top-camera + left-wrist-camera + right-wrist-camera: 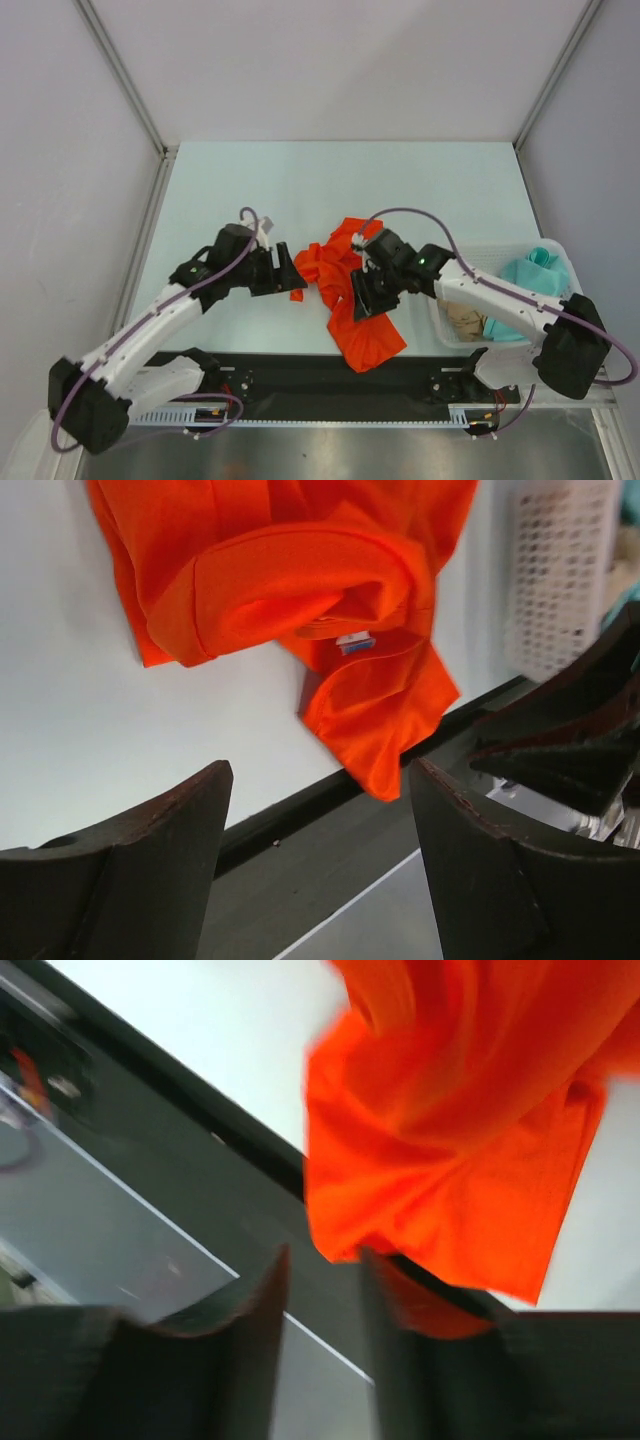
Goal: Fold and stack the t-shirts
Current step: Move the tshirt to the center of the board
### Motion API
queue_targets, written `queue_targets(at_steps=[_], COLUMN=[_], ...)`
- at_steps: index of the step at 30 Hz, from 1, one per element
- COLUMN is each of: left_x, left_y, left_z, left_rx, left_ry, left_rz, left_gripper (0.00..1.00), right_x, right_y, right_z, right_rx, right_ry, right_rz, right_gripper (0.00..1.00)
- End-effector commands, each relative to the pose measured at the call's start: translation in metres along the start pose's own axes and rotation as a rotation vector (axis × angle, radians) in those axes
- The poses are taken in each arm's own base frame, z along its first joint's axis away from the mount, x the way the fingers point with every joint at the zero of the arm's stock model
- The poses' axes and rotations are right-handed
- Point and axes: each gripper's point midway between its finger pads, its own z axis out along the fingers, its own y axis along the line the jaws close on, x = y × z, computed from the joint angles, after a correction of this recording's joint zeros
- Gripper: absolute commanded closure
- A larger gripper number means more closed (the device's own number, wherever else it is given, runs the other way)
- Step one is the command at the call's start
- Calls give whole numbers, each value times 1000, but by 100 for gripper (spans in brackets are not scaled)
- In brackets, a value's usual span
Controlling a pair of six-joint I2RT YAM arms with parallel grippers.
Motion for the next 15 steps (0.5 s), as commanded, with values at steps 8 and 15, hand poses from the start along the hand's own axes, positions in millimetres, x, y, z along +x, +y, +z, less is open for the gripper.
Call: queue_targets(at_steps=[8, 15], left_x=[-4, -31], left_y=[-10, -22], left_z=[44, 51], left_rx=[-8, -79], left_ry=[72, 12], left_rz=[23, 231], left_gripper=[12, 18], right_x=[56, 64], right_y=[-5, -20], right_z=[59, 81], right_rx=[76, 238], right_ry=[54, 30], right_rz=[-119, -214], right_gripper=[38, 32])
